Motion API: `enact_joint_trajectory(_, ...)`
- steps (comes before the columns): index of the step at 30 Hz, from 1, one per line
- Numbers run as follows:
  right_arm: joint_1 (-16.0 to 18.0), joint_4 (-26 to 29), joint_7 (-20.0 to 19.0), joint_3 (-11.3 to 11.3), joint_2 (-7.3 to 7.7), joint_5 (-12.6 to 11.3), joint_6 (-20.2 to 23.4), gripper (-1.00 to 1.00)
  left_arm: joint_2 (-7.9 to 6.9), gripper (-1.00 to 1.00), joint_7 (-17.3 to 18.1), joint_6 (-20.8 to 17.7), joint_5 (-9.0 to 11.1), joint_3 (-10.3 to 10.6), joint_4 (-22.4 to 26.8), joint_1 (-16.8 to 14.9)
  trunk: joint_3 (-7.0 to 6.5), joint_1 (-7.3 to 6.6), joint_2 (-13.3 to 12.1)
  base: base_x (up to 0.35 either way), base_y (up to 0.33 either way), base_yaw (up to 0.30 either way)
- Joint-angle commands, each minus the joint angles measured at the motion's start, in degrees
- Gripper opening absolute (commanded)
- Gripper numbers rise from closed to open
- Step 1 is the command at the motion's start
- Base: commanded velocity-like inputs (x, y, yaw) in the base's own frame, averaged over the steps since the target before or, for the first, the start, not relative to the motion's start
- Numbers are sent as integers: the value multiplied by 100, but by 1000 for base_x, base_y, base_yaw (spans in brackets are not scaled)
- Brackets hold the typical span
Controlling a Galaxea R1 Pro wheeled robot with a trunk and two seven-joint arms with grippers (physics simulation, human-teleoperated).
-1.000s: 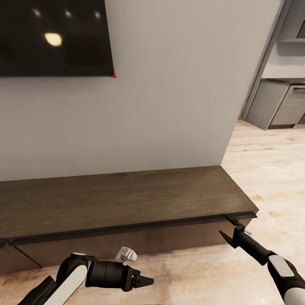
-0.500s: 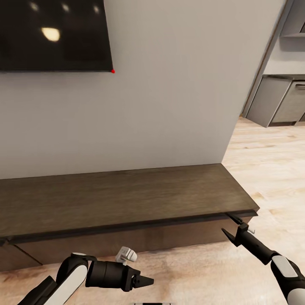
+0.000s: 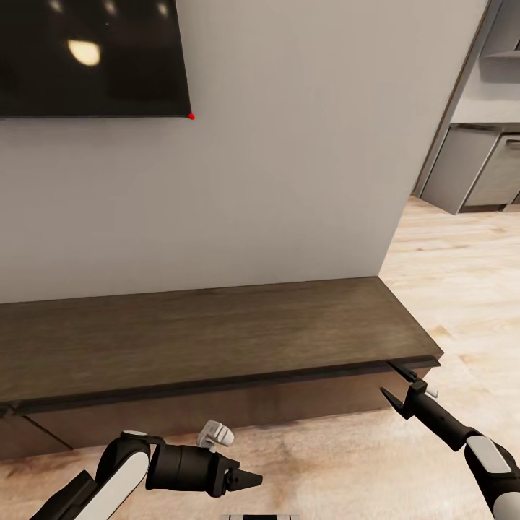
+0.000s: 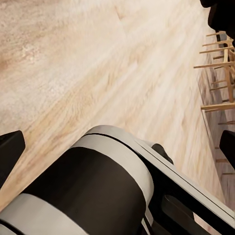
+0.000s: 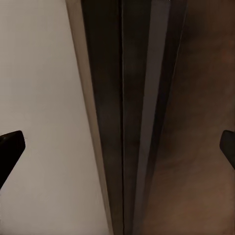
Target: Place each of the two pumpkins and all three candles from the living room inside a cabinet in the living room (use any cabinet), then make sure every cabinet is closed, and position the cauldron so it is next to a table in the living room.
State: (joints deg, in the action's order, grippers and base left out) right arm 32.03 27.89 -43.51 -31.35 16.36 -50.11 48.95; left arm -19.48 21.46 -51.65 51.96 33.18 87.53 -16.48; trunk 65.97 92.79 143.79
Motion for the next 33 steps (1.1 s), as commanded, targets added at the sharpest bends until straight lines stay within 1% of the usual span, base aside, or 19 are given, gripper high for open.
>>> enact_joint_trajectory(1, 5, -3, -16, -22, -1, 12, 27, 100, -3, 100, 19, -11, -10, 4, 1, -5, 5, -1, 2, 0, 0, 0)
enact_joint_trajectory(6, 5, -3, -17, -24, -1, -4, 27, 100, -3, 100, 24, -11, -10, 4, 1, -5, 5, -1, 2, 14, 0, 0)
enact_joint_trajectory(11, 5, -3, -17, -21, -1, -7, 27, 100, -3, 100, 24, -11, -8, 4, 1, -5, 5, -1, 2, 168, 0, 0)
enact_joint_trajectory(19, 5, -3, -23, -21, -1, -8, 27, 100, -3, 100, 25, -11, -10, 4, 1, -5, 5, -1, 2, 81, 0, 0)
enact_joint_trajectory(28, 5, -3, -25, -25, -1, -8, 27, 100, -3, 100, 16, -11, -10, 4, 1, -5, 5, -1, 2, 18, 0, 0)
enact_joint_trajectory(29, 5, -3, -26, -24, -1, -8, 27, 100, -3, 100, 16, -11, -10, 4, 1, -5, 27, 1, 3, 3, 0, 0)
enact_joint_trajectory(33, 5, -3, -46, -28, 2, -6, 26, 100, -3, 100, 16, -11, -10, 4, 1, -5, 27, 1, 3, 1, 0, 0)
